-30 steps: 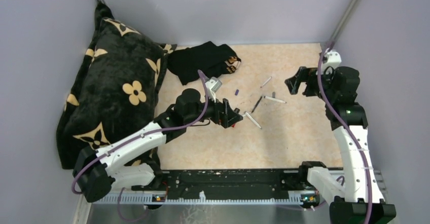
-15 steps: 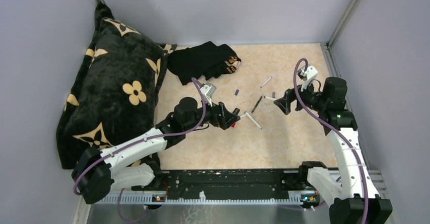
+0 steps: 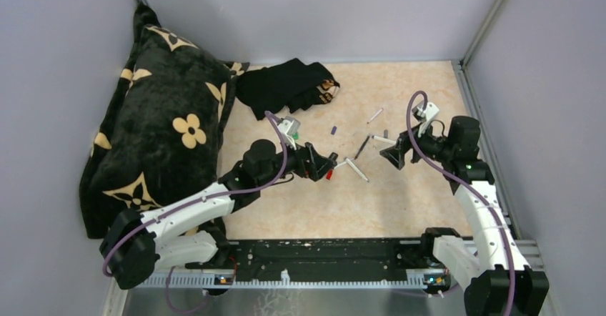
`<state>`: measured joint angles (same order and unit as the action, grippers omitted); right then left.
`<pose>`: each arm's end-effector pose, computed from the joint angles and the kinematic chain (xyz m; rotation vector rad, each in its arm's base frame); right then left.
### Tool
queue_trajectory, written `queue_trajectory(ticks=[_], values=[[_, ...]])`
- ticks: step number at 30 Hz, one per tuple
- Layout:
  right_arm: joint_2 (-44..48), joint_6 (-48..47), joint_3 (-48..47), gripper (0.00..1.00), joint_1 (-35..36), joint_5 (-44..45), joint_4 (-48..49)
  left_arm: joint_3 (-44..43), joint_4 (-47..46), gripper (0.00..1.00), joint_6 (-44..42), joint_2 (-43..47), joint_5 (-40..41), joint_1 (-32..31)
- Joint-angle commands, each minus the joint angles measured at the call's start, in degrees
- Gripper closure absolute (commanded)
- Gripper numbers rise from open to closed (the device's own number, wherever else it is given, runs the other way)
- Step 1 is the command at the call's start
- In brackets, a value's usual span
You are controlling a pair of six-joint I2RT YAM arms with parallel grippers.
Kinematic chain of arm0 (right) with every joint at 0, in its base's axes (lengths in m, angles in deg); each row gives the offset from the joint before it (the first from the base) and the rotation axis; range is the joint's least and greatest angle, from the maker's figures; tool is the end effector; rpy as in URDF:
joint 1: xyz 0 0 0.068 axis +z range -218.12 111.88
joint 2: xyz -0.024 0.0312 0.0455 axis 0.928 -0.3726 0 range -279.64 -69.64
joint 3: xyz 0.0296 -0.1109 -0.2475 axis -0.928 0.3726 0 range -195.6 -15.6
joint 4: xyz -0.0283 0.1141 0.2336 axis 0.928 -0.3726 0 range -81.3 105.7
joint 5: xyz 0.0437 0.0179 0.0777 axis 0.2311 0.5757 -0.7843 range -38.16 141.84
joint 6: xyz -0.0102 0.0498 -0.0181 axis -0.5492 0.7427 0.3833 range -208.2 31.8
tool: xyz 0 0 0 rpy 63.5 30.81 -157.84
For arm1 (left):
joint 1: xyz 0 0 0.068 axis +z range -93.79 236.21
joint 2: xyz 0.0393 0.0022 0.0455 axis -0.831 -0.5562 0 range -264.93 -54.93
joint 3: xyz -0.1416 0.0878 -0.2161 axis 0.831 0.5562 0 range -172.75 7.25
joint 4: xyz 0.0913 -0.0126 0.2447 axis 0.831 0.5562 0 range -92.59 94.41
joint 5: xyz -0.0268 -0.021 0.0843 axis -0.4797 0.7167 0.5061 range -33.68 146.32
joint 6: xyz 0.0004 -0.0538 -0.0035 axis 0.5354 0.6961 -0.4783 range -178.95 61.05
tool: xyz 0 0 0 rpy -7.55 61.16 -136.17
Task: Insert the pens into the pen caps
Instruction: Pick up the pen from the center of the board.
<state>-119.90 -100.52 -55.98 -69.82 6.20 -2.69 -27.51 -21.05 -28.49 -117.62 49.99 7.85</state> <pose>0.1908 0.0198 0.2868 -0.6535 1.8527 0.6568 0.1640 -0.1904 0.2684 0.3766 1.8292 -1.0828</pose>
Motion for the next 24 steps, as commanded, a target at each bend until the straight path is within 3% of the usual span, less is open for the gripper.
queue_trajectory(ticks=[1, 4, 10, 16, 20, 24], values=[[0.3, -2.5, -0.6, 0.01, -0.4, 1.8, 1.9, 2.2, -4.4, 0.01, 1.2, 0.5, -0.5, 0.5], [0.4, -3.3, 0.1, 0.01, -0.5, 4.8, 1.5, 1.4, -3.8, 0.01, -0.3, -1.9, -0.7, 0.4], [-0.1, -3.4, 0.8, 0.04, -0.5, 10.5, 1.7, -10.6, 11.5, 0.11, -3.2, -12.9, 4.6, -2.5], [-3.0, -3.4, -0.2, 0.14, -0.7, 11.9, -0.8, -17.7, 13.9, 0.31, -5.3, -22.0, 9.2, -5.4], [-6.0, -3.2, -2.1, 0.21, -0.7, 11.0, -2.9, -20.1, 13.9, 0.45, -1.3, -25.9, 12.8, -6.7], [-6.4, -3.4, -2.3, 0.22, -0.7, 12.0, -3.3, -19.0, 12.9, 0.44, 12.6, -26.6, 25.3, -10.6]])
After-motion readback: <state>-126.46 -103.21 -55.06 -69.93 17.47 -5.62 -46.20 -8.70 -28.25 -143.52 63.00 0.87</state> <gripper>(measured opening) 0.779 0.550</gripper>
